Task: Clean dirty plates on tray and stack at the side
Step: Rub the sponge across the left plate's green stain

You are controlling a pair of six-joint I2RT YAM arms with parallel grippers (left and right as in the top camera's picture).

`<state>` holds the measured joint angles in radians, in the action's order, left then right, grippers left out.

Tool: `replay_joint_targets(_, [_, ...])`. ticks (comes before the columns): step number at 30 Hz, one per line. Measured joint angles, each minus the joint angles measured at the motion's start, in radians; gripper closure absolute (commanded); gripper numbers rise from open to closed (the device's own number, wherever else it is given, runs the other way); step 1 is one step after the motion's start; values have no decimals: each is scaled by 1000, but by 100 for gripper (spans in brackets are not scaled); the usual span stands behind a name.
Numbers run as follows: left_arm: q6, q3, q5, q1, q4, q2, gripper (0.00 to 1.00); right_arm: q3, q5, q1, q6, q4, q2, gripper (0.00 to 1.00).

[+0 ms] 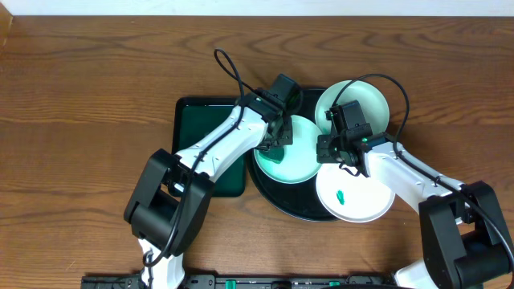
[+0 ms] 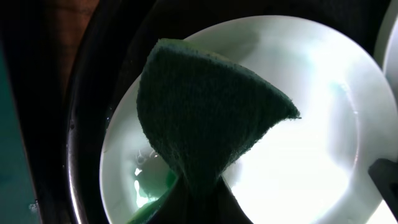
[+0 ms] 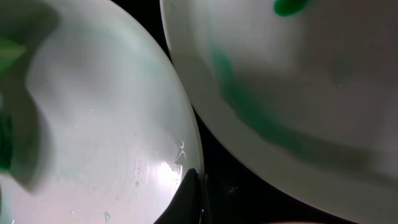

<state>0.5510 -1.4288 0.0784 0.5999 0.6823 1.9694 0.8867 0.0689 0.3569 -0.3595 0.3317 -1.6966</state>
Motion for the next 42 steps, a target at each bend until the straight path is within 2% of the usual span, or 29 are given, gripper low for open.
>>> replay_joint_targets(23, [25,-12,29,2,-19,89,93,-1,-3,0,0,-1,0,99])
replay_joint_targets(42, [-52,-18,226,-35,-36,99,93,-4,-21,0,0,-3,0,99])
